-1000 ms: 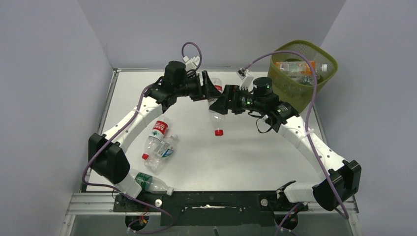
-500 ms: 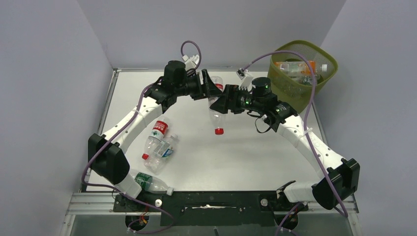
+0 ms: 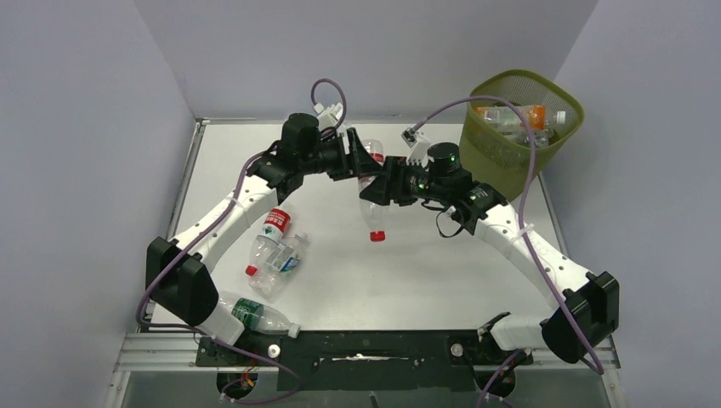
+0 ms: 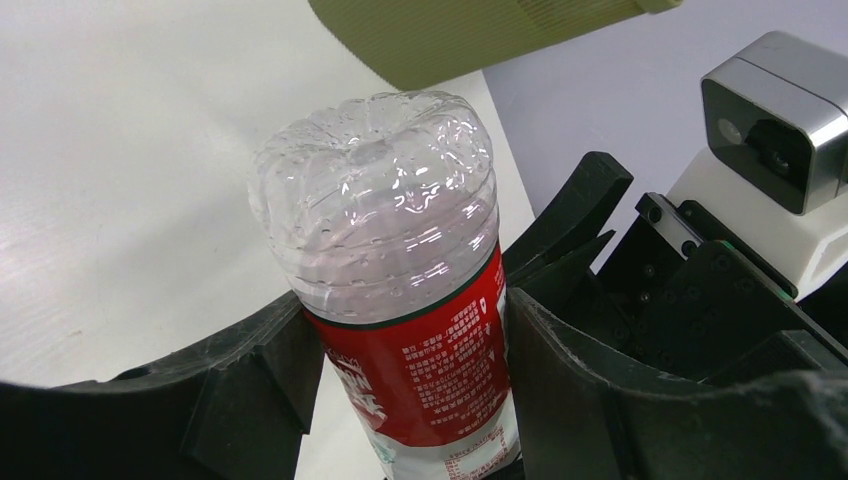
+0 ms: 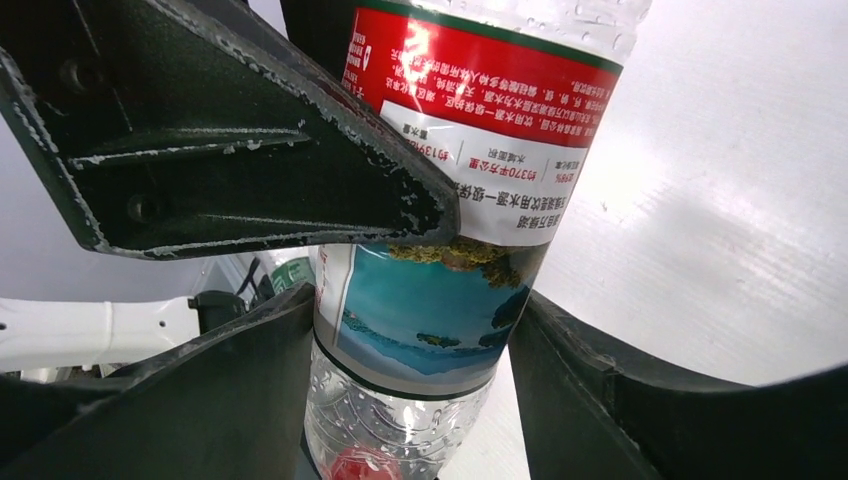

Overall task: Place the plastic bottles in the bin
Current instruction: Pick up the plastic bottle at the center of the board.

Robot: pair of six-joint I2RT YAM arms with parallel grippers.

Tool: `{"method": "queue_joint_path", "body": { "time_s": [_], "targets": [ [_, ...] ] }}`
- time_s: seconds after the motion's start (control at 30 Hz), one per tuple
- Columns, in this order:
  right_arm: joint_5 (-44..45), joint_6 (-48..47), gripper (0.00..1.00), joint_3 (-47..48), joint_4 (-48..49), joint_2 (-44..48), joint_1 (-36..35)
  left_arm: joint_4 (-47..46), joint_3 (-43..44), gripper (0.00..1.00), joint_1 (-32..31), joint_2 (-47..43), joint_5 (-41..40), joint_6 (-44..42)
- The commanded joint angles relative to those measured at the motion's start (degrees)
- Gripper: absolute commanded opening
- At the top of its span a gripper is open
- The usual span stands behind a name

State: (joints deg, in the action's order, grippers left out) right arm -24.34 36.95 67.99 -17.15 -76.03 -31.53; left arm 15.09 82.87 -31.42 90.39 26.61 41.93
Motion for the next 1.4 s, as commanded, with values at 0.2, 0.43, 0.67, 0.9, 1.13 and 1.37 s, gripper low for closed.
{"method": "queue_joint_path", "body": {
  "time_s": [0.2,0.43,0.67,0.9,1.13,1.37],
  "targets": [
    [5.83,4.42,0.53,-11.10,6.46,7.02,-5.09,-4.61,-5.34,0.81,-1.66,-7.02,4.70,-0.55],
    [7.69,5.76,0.51,-15.92,7.88,9.89,-5.81,-0.75,-3.22,0.84,-1.41,-5.78,3.31,-2.90],
    [8.14,4.55,0.50,-15.25,6.50,9.83,-5.79,0.56,-0.30,0.84,-0.63,-4.27,2.66,-3.62],
    [9.08,3.15,0.50,-14.01,5.10,10.60,-5.07,2.26,0.42,0.85,3.57,-5.61,3.40,-4.04],
    [6.71,-0.15,0.50,-7.56,0.81,10.61,0.75,3.81,-0.50,0.85,9.63,-7.76,5.02,-4.53],
    [5.37,-9.80,0.50,13.15,-9.15,5.30,16.42,3.50,-2.70,0.85,11.20,-9.17,6.14,-4.67]
  ]
}}
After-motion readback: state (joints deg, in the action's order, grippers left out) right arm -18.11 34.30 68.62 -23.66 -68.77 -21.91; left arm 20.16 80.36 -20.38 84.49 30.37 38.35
